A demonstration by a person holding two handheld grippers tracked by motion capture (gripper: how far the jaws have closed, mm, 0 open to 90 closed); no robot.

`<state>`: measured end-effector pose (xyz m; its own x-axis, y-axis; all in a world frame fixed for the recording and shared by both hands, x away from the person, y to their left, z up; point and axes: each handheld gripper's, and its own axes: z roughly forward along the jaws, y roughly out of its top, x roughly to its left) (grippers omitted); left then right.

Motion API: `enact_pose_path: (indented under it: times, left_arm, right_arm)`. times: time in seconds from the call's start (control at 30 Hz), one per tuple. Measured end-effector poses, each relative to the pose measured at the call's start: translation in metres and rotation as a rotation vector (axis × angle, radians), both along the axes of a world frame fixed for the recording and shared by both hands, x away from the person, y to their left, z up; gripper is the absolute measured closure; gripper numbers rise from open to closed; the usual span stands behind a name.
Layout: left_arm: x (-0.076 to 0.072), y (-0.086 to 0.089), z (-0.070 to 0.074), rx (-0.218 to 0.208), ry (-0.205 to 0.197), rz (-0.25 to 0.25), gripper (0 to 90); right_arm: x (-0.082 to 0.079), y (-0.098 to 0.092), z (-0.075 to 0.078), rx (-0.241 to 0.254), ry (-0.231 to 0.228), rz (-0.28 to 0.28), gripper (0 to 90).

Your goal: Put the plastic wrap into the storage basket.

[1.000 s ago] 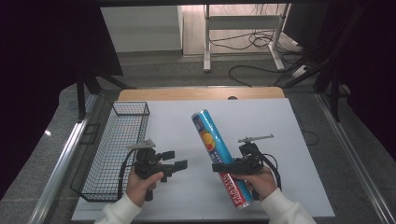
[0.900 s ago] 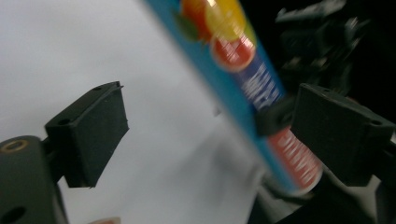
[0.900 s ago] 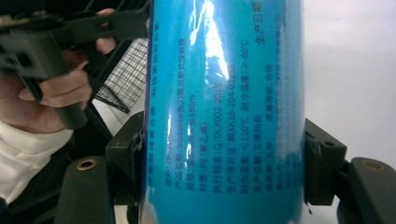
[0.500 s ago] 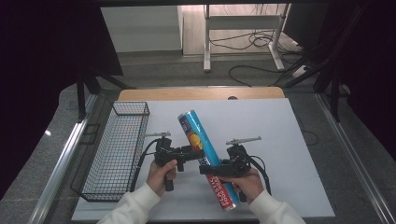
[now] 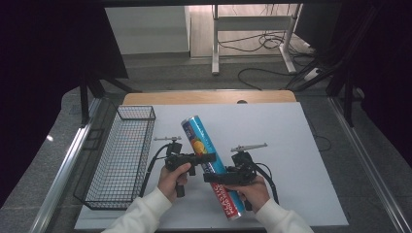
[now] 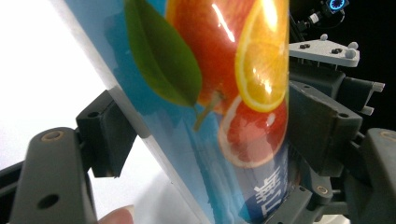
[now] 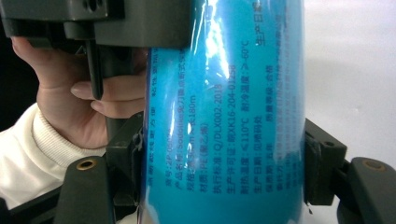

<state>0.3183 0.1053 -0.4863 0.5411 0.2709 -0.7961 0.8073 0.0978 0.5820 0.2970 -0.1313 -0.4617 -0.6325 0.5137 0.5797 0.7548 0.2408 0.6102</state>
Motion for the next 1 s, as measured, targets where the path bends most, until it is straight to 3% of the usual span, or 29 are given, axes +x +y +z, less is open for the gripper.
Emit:
enact_pose_path:
  times: [0.17,0.23,0.53,0.67,0.77,0.9,1.0]
  left_arm:
    - [0.001,0.005,-0.003,-0.029,0.046,0.000,26.9]
    - [0.001,0.007,-0.001,-0.016,0.029,-0.002,28.3]
    - [-0.002,0.006,0.000,0.018,0.002,-0.014,29.6]
    - [0.000,0.007,-0.003,-0.010,0.057,0.008,26.8]
    - [0.000,0.006,-0.005,-0.014,0.070,0.006,22.8]
    - [0.001,0.006,-0.007,-0.027,0.076,-0.001,21.7]
    - [0.000,0.001,-0.009,-0.054,0.093,-0.056,18.0]
  right_arm:
    - [0.000,0.002,-0.003,-0.011,-0.007,0.008,31.8]
    - [-0.002,0.006,-0.006,-0.015,-0.031,0.014,31.5]
    - [-0.005,0.012,-0.011,-0.032,-0.024,0.020,31.7]
    - [-0.004,0.012,-0.008,-0.032,-0.041,-0.004,31.9]
    - [-0.004,0.012,-0.005,-0.038,-0.049,-0.016,31.9]
    - [-0.003,0.012,-0.006,-0.042,-0.028,-0.021,32.0]
    - [-0.002,0.011,-0.006,-0.015,-0.025,-0.026,32.1]
